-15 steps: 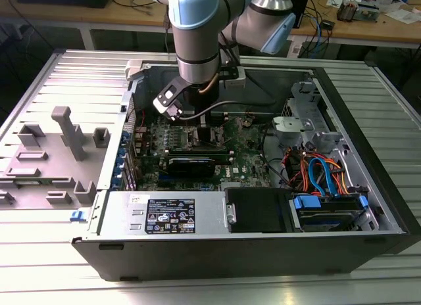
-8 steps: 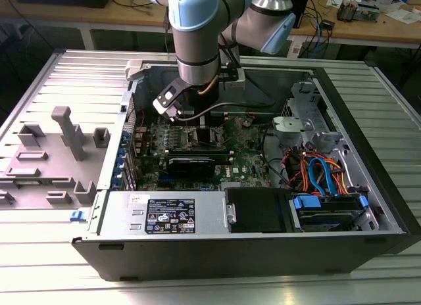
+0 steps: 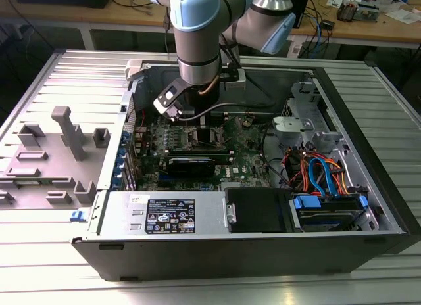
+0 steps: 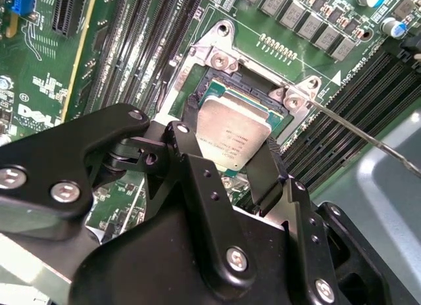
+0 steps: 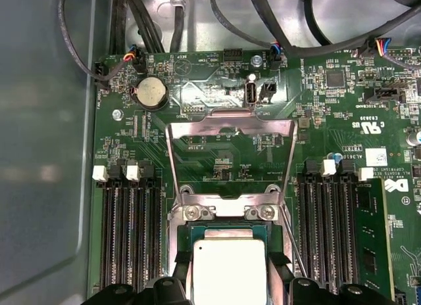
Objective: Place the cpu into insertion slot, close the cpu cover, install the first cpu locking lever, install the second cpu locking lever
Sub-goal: 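Place the cpu into insertion slot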
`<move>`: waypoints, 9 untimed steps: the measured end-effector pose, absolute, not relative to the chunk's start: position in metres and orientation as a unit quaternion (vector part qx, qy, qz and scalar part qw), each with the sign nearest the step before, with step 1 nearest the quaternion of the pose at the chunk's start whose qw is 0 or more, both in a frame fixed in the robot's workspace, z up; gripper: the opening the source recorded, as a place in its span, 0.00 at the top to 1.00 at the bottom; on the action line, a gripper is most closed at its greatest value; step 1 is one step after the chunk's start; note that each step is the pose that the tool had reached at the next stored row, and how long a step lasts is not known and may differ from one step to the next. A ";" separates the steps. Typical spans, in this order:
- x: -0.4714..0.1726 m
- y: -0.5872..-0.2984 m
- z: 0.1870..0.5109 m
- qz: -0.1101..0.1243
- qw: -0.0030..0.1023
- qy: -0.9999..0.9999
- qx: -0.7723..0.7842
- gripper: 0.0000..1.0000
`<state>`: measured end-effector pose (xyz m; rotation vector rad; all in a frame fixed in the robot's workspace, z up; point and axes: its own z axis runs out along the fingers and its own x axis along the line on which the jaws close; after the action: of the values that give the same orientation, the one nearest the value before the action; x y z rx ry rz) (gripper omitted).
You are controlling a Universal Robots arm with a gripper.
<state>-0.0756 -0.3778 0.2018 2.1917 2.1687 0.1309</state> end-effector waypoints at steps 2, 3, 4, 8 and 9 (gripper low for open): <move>-0.076 -0.378 0.202 0.041 0.027 0.703 0.710 0.46; -0.076 -0.378 0.202 0.041 0.027 0.703 0.710 0.46; -0.076 -0.378 0.202 0.041 0.027 0.703 0.710 0.46; -0.076 -0.378 0.200 0.041 0.027 0.703 0.710 0.46; -0.076 -0.378 0.199 0.041 0.027 0.703 0.710 0.46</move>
<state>-0.0756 -0.3778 0.1994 2.1916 2.1702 0.1253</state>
